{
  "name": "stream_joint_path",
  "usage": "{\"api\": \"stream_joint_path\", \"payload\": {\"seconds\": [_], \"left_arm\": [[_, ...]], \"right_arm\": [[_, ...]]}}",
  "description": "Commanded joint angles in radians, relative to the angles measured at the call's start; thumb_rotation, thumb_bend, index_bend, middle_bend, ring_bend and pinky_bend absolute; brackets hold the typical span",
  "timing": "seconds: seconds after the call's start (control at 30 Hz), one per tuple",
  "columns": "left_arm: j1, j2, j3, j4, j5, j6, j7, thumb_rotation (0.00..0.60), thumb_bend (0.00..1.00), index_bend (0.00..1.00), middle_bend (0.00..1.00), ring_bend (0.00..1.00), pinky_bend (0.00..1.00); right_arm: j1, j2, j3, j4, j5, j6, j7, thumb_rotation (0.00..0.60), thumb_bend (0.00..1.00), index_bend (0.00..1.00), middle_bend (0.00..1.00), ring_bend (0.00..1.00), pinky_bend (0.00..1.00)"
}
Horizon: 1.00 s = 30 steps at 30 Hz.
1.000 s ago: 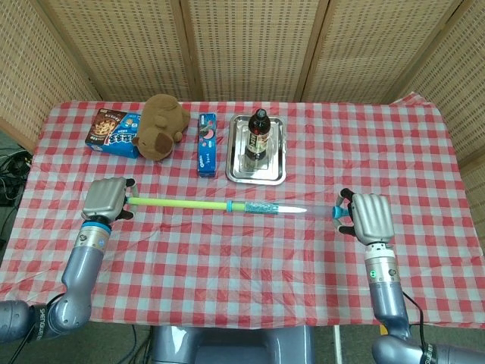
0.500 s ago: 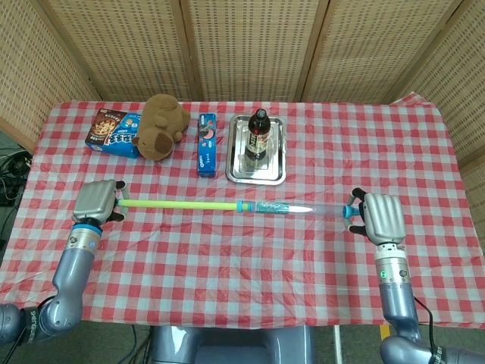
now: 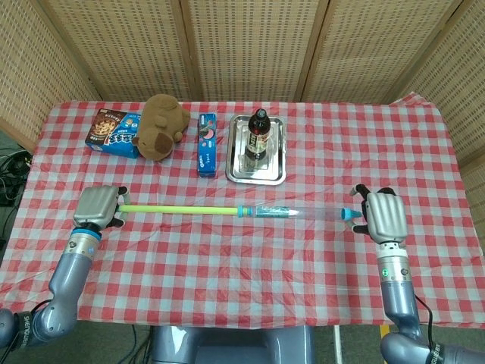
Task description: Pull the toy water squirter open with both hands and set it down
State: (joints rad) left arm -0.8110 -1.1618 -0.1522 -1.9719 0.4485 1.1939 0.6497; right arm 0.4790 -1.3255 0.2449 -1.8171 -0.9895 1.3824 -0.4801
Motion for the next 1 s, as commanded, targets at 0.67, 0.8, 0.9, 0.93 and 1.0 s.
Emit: {"api": "stream_joint_path", "payload": {"seconds": [0.67, 0.8, 0.9, 0.93, 1.0], "left_arm": [[0.083, 0.016, 0.033, -0.019, 0.211, -0.002, -0.132, 0.6, 0.37, 0.17, 0.06, 0.05, 0.06], [0.143, 0.013, 0.061, -0.03, 0.351, 0.044, -0.2, 0.6, 0.37, 0.09, 0.0, 0.0, 0.0], [0.206, 0.0, 0.1, -0.013, 0.496, 0.106, -0.257, 0.6, 0.36, 0.04, 0.0, 0.0, 0.0], [0.235, -0.01, 0.119, 0.003, 0.556, 0.142, -0.27, 0.6, 0.36, 0.02, 0.0, 0.0, 0.0], [0.288, -0.035, 0.154, 0.041, 0.653, 0.214, -0.286, 0.6, 0.36, 0.0, 0.0, 0.0, 0.0]], "right_arm": [[-0.037, -0.001, -0.044, 0.018, -0.083, -0.033, 0.086, 0.6, 0.0, 0.4, 0.59, 0.46, 0.09], [-0.068, 0.013, -0.083, 0.012, -0.171, -0.023, 0.155, 0.6, 0.0, 0.28, 0.39, 0.26, 0.03], [-0.101, 0.024, -0.136, 0.029, -0.274, -0.006, 0.221, 0.6, 0.0, 0.13, 0.18, 0.06, 0.0], [-0.116, 0.023, -0.158, 0.051, -0.323, 0.013, 0.241, 0.6, 0.0, 0.07, 0.11, 0.03, 0.0], [-0.144, 0.009, -0.19, 0.11, -0.409, 0.067, 0.256, 0.6, 0.0, 0.01, 0.02, 0.0, 0.0]]}}
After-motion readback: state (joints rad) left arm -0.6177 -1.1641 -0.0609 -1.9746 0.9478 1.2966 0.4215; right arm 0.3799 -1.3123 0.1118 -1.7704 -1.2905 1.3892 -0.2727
